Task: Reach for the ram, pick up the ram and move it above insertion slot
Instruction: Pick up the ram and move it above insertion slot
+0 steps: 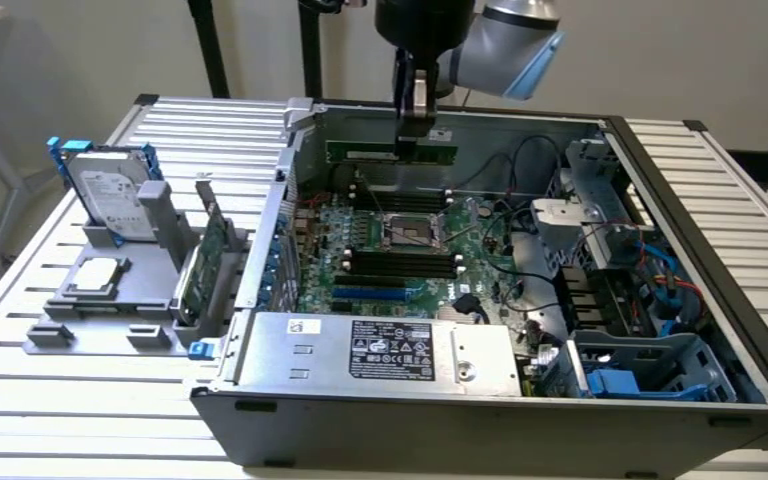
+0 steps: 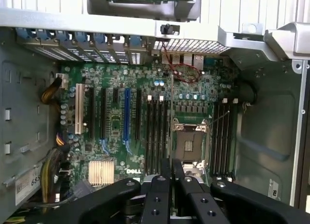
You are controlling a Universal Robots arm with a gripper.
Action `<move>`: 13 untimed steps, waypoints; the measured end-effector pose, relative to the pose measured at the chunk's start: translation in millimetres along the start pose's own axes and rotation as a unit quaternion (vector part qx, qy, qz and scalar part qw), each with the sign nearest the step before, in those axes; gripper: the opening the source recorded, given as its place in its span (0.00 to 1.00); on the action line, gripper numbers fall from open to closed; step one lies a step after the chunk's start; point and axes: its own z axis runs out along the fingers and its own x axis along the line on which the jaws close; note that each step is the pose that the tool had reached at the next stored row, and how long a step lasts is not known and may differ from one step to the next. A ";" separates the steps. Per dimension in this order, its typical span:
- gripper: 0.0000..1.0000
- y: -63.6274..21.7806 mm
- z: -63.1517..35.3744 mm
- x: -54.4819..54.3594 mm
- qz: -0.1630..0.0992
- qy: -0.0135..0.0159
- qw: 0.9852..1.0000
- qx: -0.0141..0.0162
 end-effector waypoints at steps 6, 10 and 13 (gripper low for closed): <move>0.13 -10.7 7.0 -7.8 0.003 0.000 1.000 0.000; 0.13 -18.3 10.1 -10.5 0.007 0.000 1.000 0.001; 0.13 -20.1 10.2 -11.1 0.007 0.000 1.000 0.001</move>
